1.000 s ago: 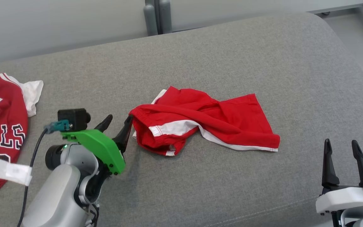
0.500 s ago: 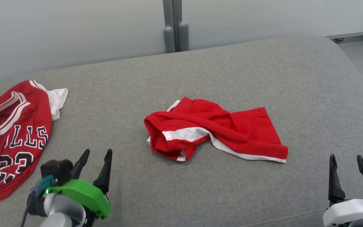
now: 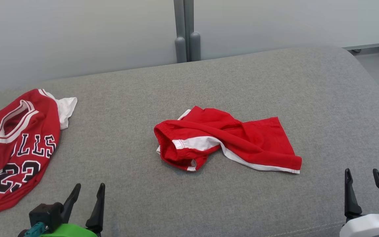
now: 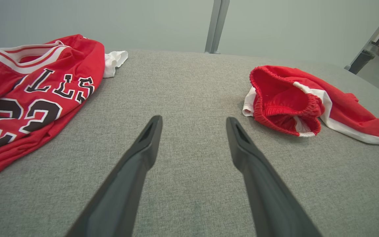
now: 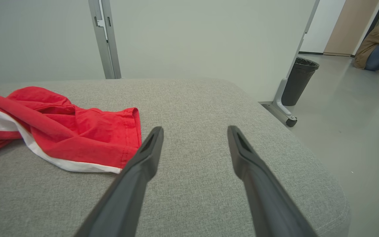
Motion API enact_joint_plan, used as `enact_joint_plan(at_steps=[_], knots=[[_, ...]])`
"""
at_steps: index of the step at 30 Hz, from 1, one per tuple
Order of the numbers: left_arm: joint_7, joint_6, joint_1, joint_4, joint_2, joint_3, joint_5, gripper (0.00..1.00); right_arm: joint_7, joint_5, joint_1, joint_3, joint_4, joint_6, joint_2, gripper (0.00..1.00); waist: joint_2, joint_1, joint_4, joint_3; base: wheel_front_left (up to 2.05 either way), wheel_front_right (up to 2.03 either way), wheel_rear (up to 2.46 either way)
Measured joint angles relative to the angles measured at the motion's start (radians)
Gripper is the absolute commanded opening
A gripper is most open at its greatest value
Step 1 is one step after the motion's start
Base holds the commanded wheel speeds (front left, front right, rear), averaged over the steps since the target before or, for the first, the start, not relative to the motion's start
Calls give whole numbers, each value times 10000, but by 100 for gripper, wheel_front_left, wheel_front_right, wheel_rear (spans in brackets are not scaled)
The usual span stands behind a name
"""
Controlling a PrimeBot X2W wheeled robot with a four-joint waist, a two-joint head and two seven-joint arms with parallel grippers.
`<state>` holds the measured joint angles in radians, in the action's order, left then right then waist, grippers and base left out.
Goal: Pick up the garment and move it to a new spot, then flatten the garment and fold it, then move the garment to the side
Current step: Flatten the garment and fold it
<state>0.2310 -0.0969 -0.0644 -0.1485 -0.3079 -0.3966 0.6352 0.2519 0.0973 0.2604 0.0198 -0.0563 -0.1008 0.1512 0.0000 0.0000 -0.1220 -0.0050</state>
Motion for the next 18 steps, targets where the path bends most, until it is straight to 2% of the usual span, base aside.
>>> enact_joint_plan(at_steps=[18], knots=[[121, -2, -425, 880, 50, 291, -148, 100, 0, -6, -2, -27, -42, 46, 69, 100, 0, 0, 144, -6, 0, 0, 0]])
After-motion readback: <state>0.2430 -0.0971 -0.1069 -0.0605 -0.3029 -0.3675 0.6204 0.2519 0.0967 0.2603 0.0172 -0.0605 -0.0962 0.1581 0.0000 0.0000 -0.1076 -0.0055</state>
